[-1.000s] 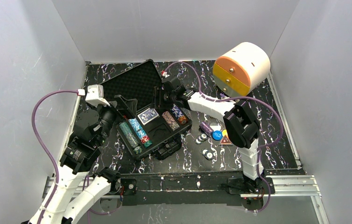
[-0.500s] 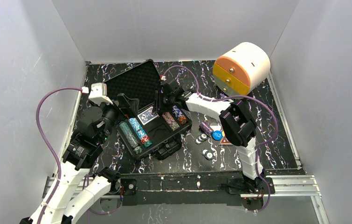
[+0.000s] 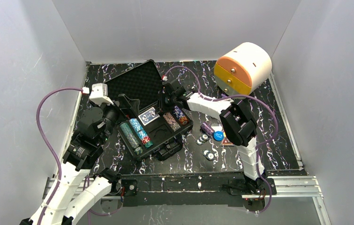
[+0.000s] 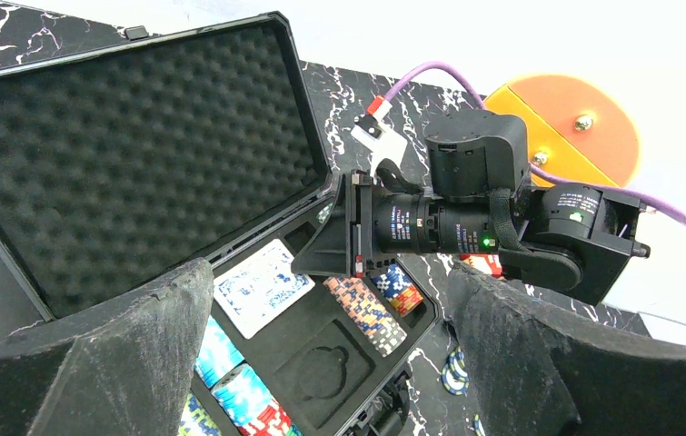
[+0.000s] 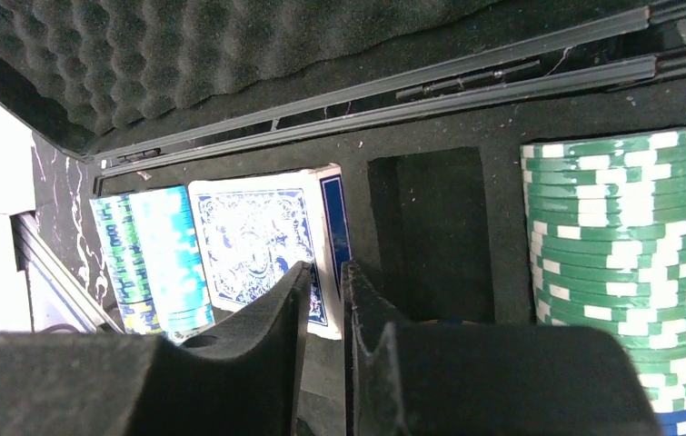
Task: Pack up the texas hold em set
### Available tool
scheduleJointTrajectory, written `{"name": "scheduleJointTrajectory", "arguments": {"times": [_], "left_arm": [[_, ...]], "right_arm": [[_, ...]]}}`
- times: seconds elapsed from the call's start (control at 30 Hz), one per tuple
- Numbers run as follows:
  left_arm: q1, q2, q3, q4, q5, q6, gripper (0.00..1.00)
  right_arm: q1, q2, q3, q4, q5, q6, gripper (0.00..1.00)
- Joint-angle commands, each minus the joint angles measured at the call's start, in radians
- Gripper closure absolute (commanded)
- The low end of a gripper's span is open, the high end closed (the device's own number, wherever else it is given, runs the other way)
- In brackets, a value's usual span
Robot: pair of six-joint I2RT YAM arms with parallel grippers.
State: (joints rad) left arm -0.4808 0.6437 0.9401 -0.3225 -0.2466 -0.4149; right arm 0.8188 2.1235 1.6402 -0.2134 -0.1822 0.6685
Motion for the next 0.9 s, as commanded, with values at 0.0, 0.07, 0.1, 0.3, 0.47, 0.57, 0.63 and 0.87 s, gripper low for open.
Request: {"name": "scheduleJointTrajectory", "arguments": {"times": [0.0, 0.07, 0.1, 0.3, 0.47, 0.57, 0.63, 0.87], "left_arm": [[0.001, -0.004, 0.004, 0.002, 0.004, 0.013, 0.02], [0.001, -0.007, 0.004, 0.000, 0.002, 0.014, 0.02], [0.001, -0.007, 0.005, -0.002, 0.002, 0.015, 0.02], [0.001, -0.005, 0.016, -0.010, 0.001, 0.023, 0.02], [0.001, -0.007, 0.023, -0.008, -0.009, 0.016, 0.02], [0.001, -0.004, 0.023, -0.004, 0.007, 0.002, 0.02], [0.000, -0.004, 0.022, -0.004, 0.012, -0.003, 0.02], [0.001, -0.014, 0.016, -0.004, 0.029, -0.017, 0.02]], "right_arm": [[0.018, -0.002, -0.014, 0.101, -0.087, 0.007, 0.73], [0.018, -0.001, -0.022, 0.096, -0.054, 0.006, 0.72], [0.018, -0.002, -0.016, 0.087, -0.034, -0.003, 0.70], [0.018, -0.050, 0.070, 0.030, 0.043, -0.110, 0.44], [0.019, -0.075, 0.110, -0.013, 0.078, -0.144, 0.42], [0.020, -0.067, 0.093, -0.015, 0.047, -0.131, 0.48], [0.023, -0.064, 0.069, 0.006, 0.030, -0.115, 0.54], [0.034, -0.023, 0.031, 0.032, -0.041, -0.059, 0.60]]}}
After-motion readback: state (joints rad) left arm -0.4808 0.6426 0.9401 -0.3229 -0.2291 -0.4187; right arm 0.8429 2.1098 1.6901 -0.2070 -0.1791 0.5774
